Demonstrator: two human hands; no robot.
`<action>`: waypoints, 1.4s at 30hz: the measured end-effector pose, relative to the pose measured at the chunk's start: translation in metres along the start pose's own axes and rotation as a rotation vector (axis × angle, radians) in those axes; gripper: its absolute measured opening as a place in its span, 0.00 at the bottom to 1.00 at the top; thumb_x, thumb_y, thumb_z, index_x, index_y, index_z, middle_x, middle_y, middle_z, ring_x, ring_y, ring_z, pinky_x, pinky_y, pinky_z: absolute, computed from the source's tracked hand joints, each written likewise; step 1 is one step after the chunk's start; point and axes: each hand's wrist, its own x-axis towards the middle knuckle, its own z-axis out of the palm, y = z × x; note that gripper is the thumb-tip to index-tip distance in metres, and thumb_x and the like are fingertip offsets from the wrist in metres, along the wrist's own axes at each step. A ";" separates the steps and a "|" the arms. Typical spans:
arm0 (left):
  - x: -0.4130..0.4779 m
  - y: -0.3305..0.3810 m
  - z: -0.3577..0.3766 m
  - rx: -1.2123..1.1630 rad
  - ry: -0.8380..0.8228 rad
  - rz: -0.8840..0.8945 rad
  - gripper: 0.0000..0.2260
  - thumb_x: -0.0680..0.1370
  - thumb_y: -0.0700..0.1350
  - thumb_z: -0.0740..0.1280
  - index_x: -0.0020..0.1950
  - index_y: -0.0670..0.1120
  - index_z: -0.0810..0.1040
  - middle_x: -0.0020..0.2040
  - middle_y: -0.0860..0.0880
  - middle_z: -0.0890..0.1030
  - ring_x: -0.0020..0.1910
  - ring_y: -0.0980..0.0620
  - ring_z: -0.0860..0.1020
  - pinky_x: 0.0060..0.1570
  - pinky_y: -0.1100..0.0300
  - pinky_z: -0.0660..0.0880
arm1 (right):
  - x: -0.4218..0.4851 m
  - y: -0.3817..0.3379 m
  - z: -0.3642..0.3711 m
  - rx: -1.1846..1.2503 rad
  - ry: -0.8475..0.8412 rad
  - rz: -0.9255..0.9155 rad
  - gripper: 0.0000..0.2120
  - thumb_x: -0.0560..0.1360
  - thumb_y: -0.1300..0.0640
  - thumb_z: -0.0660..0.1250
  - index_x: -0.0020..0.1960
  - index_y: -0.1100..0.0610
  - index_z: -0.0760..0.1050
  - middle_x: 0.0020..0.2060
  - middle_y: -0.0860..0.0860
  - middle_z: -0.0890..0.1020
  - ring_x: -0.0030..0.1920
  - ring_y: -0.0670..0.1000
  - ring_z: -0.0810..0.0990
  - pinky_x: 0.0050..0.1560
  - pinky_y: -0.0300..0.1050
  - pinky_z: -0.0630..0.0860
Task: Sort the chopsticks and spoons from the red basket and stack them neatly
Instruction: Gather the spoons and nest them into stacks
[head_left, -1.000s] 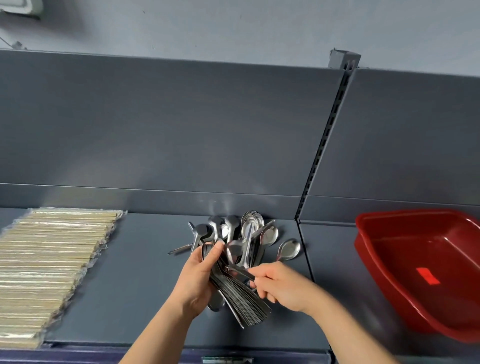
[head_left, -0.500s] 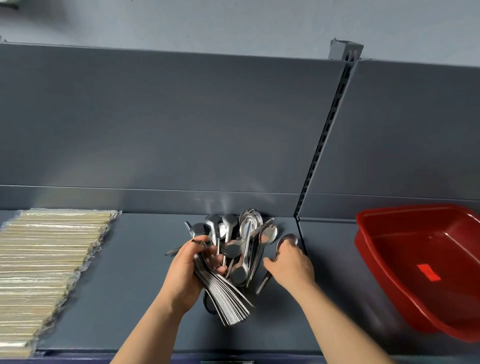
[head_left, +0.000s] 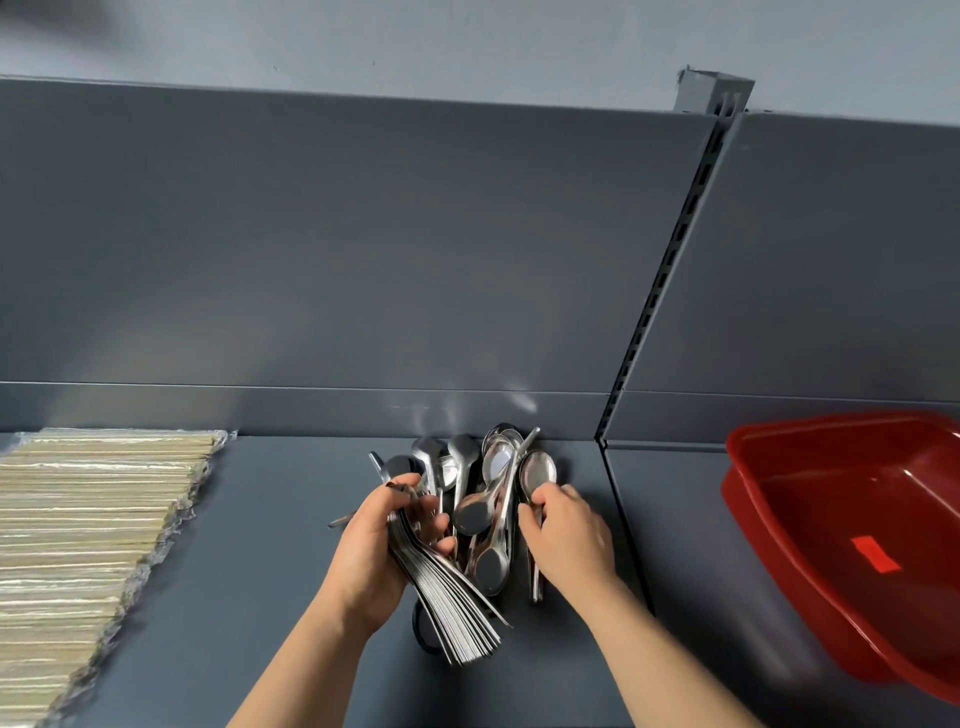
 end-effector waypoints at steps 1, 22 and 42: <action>0.001 0.001 0.000 0.003 0.000 0.002 0.11 0.77 0.39 0.60 0.59 0.43 0.74 0.39 0.42 0.77 0.32 0.44 0.76 0.31 0.54 0.74 | 0.001 0.000 0.001 -0.013 -0.013 -0.006 0.11 0.78 0.47 0.62 0.54 0.52 0.76 0.50 0.49 0.78 0.48 0.55 0.80 0.45 0.46 0.74; -0.002 -0.004 0.011 0.147 -0.109 0.010 0.08 0.82 0.41 0.61 0.59 0.41 0.74 0.51 0.37 0.82 0.43 0.41 0.81 0.39 0.51 0.81 | -0.035 -0.031 -0.027 0.619 -0.347 -0.060 0.05 0.73 0.58 0.69 0.40 0.52 0.83 0.36 0.47 0.85 0.35 0.43 0.82 0.36 0.32 0.74; -0.002 -0.001 0.014 0.242 -0.212 0.071 0.19 0.73 0.37 0.69 0.63 0.43 0.73 0.47 0.40 0.82 0.49 0.45 0.83 0.41 0.54 0.80 | -0.038 -0.026 -0.022 0.844 -0.586 -0.084 0.14 0.68 0.60 0.72 0.49 0.44 0.82 0.43 0.47 0.86 0.40 0.44 0.83 0.46 0.42 0.80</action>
